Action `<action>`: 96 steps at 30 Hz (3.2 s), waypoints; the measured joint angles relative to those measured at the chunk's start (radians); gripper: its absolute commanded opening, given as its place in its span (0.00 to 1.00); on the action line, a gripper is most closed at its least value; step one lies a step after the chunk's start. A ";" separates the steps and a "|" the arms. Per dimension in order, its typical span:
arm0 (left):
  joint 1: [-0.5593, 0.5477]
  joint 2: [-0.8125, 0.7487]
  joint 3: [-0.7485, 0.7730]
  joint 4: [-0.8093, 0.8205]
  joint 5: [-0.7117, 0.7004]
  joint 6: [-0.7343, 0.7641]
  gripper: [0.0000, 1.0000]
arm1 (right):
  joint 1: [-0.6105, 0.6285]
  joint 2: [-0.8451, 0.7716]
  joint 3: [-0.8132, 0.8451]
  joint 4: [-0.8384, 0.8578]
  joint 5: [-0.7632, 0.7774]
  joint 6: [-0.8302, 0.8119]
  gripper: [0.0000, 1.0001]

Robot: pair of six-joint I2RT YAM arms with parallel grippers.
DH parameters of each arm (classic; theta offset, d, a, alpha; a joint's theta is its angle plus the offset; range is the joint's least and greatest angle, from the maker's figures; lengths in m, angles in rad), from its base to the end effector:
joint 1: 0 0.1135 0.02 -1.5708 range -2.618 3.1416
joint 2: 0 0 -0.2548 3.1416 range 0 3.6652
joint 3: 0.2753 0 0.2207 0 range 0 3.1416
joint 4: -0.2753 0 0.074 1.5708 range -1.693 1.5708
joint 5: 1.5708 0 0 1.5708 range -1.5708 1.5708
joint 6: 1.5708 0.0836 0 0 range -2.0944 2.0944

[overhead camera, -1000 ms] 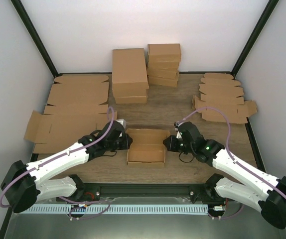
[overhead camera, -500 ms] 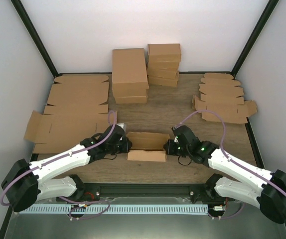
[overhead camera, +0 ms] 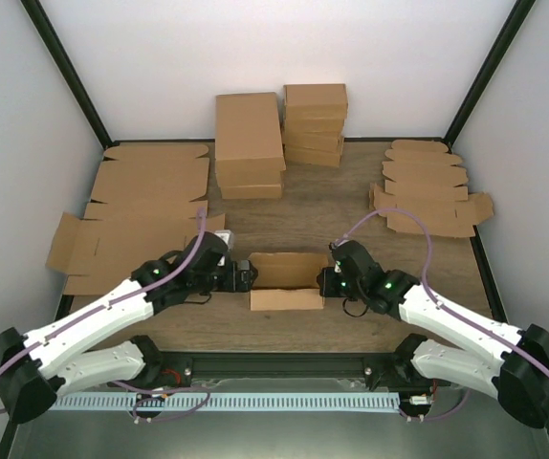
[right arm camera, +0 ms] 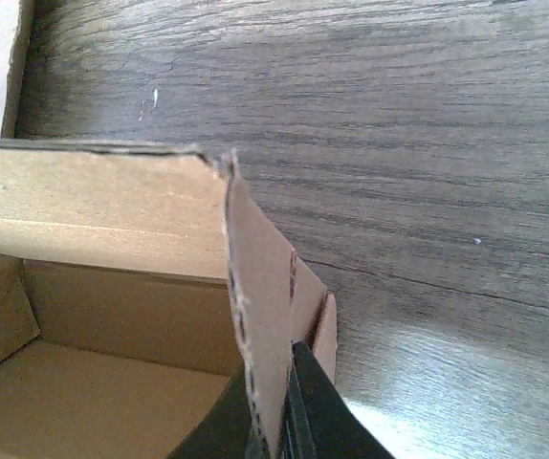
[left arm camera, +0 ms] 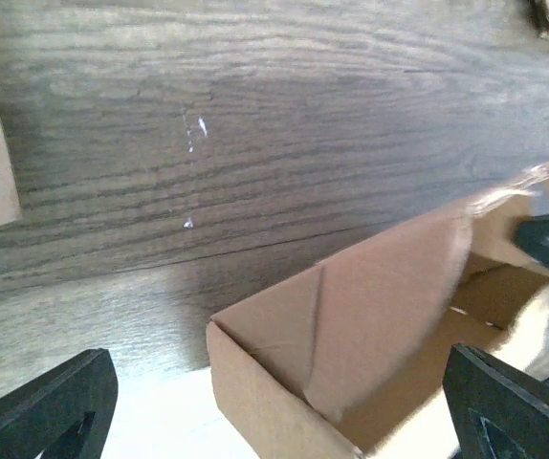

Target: Fold the paper box

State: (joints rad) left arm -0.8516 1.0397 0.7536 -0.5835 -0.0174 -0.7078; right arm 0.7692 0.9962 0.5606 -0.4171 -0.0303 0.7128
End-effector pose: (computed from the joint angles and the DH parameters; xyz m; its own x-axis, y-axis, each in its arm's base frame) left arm 0.1416 -0.1595 0.2104 -0.8667 0.0030 -0.4988 0.2387 0.8806 -0.4093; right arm 0.1441 0.1431 0.1735 -0.8733 0.0643 -0.4828 -0.1830 0.8753 0.4475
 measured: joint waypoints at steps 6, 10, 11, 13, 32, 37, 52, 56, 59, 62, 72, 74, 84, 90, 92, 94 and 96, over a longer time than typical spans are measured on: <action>0.001 -0.035 0.144 -0.127 -0.016 0.089 1.00 | 0.000 0.014 0.008 0.004 0.005 -0.032 0.04; 0.004 0.016 0.258 -0.159 -0.021 0.195 0.96 | 0.000 0.038 0.026 0.004 0.004 -0.060 0.04; 0.005 0.031 0.276 -0.158 -0.016 0.217 0.93 | 0.000 0.042 0.030 0.003 0.004 -0.067 0.04; 0.008 0.077 0.323 -0.158 0.011 0.293 0.85 | 0.000 0.048 0.034 0.006 0.003 -0.080 0.04; -0.013 0.484 0.502 -0.151 0.206 0.692 0.34 | 0.000 0.103 0.066 0.030 -0.020 -0.188 0.05; -0.018 0.498 0.498 -0.150 0.201 0.701 0.24 | 0.000 0.110 0.070 0.033 -0.022 -0.201 0.05; -0.060 0.499 0.442 -0.150 0.124 0.708 0.04 | 0.000 0.125 0.107 0.017 -0.021 -0.211 0.19; -0.066 0.499 0.438 -0.146 0.107 0.708 0.04 | 0.000 0.114 0.129 -0.004 -0.021 -0.214 0.26; -0.066 0.499 0.435 -0.142 0.098 0.707 0.04 | 0.000 0.097 0.145 -0.032 -0.019 -0.215 0.34; -0.068 0.502 0.431 -0.139 0.089 0.704 0.04 | 0.000 0.075 0.177 -0.085 -0.018 -0.206 0.41; -0.068 0.511 0.428 -0.135 0.068 0.700 0.04 | 0.000 -0.026 0.259 -0.349 -0.135 -0.120 0.52; -0.068 0.512 0.428 -0.134 0.066 0.699 0.04 | 0.000 -0.058 0.253 -0.394 -0.183 -0.100 0.56; -0.068 0.517 0.428 -0.127 0.063 0.686 0.04 | 0.004 -0.164 0.044 -0.345 -0.424 -0.008 0.76; -0.068 0.517 0.428 -0.127 0.063 0.682 0.04 | 0.015 -0.154 -0.037 -0.230 -0.475 0.031 0.77; -0.068 0.517 0.428 -0.127 0.063 0.682 0.04 | 0.015 -0.154 -0.056 -0.170 -0.487 0.046 0.77; -0.068 0.517 0.428 -0.127 0.064 0.681 0.04 | 0.016 -0.152 -0.073 -0.116 -0.496 0.062 0.77; -0.068 0.517 0.428 -0.127 0.065 0.679 0.04 | 0.016 -0.144 -0.089 -0.063 -0.502 0.075 0.77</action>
State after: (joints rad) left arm -0.9192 1.5570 1.1816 -0.7101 0.0475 -0.0284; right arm 0.7853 0.8524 0.4717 -0.4805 -0.5320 0.7879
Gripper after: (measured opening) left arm 0.040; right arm 0.774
